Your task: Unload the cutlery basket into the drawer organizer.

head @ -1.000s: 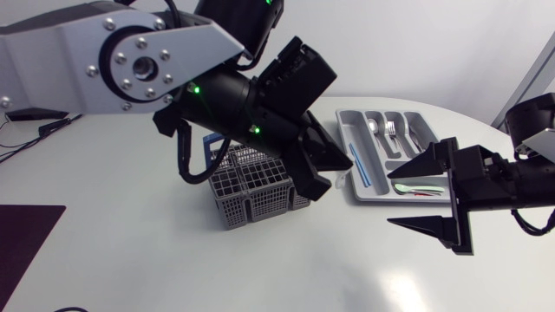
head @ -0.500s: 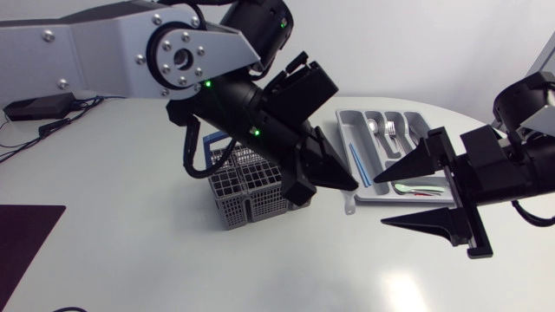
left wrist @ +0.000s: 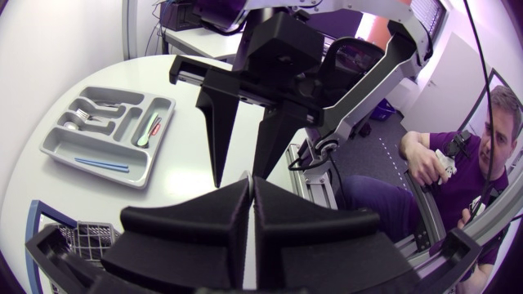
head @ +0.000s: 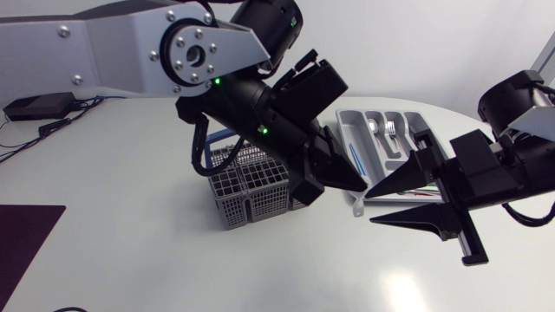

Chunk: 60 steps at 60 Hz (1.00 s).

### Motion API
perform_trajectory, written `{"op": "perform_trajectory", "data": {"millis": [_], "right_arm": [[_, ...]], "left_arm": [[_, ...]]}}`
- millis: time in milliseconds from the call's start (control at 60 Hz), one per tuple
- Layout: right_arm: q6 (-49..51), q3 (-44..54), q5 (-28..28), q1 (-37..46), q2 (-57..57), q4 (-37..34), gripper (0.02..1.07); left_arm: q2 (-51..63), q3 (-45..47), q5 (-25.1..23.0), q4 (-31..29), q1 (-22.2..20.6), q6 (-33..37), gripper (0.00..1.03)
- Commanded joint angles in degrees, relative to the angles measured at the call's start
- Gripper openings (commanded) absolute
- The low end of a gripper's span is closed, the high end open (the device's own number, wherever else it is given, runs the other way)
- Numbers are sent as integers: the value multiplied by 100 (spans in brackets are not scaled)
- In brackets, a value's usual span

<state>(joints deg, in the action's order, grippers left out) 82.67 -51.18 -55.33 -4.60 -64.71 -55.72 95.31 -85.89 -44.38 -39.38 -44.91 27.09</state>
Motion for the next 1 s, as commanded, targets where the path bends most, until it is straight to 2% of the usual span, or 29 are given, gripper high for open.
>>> {"op": "perform_trajectory", "data": {"millis": [0,117,333,517,733,917,950,983], "right_arm": [[-32,29,-48,-94,55,-35,47],[-67,38,-39,-111,72,9,46],[-58,64,-39,-138,99,35,26],[-58,82,-39,-182,116,53,25],[-67,117,-22,-278,72,132,7],[-129,134,22,-278,46,167,7],[-138,143,31,-278,46,158,7],[-138,143,31,-278,37,158,7]], "left_arm": [[111,-183,-88,-88,-62,138,3],[128,-192,-88,-88,-89,121,3],[137,-236,-97,-97,-176,86,3],[164,-279,-97,-97,-168,59,3],[190,-306,-106,-97,-168,24,3],[234,-367,-115,-97,-150,-11,3],[243,-385,-115,-97,-133,-29,5],[260,-429,-115,-97,-115,-55,12]]}}
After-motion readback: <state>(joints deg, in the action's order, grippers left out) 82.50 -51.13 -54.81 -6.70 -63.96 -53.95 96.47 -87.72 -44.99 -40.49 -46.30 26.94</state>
